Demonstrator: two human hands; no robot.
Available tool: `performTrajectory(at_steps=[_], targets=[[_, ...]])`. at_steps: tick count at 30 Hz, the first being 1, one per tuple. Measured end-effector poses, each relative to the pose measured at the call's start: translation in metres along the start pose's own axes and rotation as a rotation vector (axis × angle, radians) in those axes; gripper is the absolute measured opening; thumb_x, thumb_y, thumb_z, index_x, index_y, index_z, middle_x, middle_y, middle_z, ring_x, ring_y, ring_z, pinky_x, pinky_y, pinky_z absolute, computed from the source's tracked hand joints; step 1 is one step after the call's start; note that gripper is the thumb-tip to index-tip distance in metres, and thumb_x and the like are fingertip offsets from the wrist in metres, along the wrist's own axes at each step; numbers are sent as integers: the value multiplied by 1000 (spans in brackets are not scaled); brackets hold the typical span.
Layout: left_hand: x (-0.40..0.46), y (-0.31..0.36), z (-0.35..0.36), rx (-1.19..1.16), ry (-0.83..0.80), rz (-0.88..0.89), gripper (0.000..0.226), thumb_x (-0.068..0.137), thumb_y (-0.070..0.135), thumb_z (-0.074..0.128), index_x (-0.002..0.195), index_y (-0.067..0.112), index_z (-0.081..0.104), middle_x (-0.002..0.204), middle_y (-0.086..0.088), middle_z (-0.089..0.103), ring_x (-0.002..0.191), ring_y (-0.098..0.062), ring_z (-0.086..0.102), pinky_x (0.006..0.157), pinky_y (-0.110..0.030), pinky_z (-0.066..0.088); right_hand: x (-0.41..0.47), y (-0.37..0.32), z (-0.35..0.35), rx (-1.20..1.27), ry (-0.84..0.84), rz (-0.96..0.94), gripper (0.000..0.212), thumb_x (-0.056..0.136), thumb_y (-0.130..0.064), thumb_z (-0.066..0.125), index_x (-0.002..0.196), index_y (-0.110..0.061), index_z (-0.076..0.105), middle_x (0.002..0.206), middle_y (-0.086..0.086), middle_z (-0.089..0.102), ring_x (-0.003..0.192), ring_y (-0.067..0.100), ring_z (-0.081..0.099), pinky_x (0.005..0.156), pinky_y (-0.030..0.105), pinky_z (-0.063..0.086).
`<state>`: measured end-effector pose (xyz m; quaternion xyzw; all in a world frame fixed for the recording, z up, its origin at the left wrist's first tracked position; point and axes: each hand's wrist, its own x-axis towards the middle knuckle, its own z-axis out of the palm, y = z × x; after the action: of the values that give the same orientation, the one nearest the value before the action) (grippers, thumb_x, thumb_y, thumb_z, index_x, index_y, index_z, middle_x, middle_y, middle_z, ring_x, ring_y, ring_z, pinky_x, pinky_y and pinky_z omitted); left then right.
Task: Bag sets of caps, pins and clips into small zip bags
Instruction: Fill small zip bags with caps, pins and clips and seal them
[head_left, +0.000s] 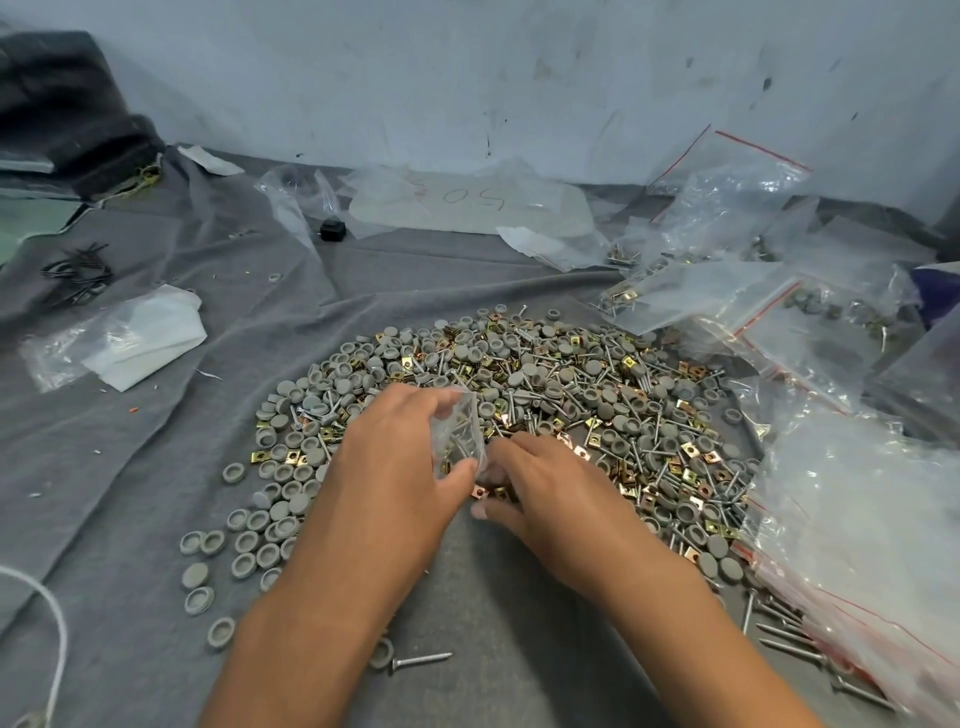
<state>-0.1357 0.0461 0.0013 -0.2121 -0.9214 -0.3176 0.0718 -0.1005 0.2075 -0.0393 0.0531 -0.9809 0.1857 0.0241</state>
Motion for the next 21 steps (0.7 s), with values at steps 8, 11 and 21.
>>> performTrajectory(at_steps=[8,11,21], targets=[[0,0,0,7,5,2,57,78,29,80,131,32,60,99,25,45,76,7,44,76,-12,32,3,1,2,-37,-44,35,13,101,-36,55,114,-33,58,107,-7,55,105,14,55,74,25,34],[-1,1,0,13,7,2,58,79,30,80,132,33,58,96,28,43,77,11,44,72,-8,31,-1,4,-2,1,-32,11,7,101,-34,56,107,-35,52,101,-8,55,98,15,53,71,28,33],[-1,4,2,39,2,24,55,78,26,80,130,28,61,109,17,52,77,-1,43,81,-12,32,0,-1,-25,360,663,-132,11,95,-23,69,106,-22,69,95,-14,65,85,1,59,76,10,43]])
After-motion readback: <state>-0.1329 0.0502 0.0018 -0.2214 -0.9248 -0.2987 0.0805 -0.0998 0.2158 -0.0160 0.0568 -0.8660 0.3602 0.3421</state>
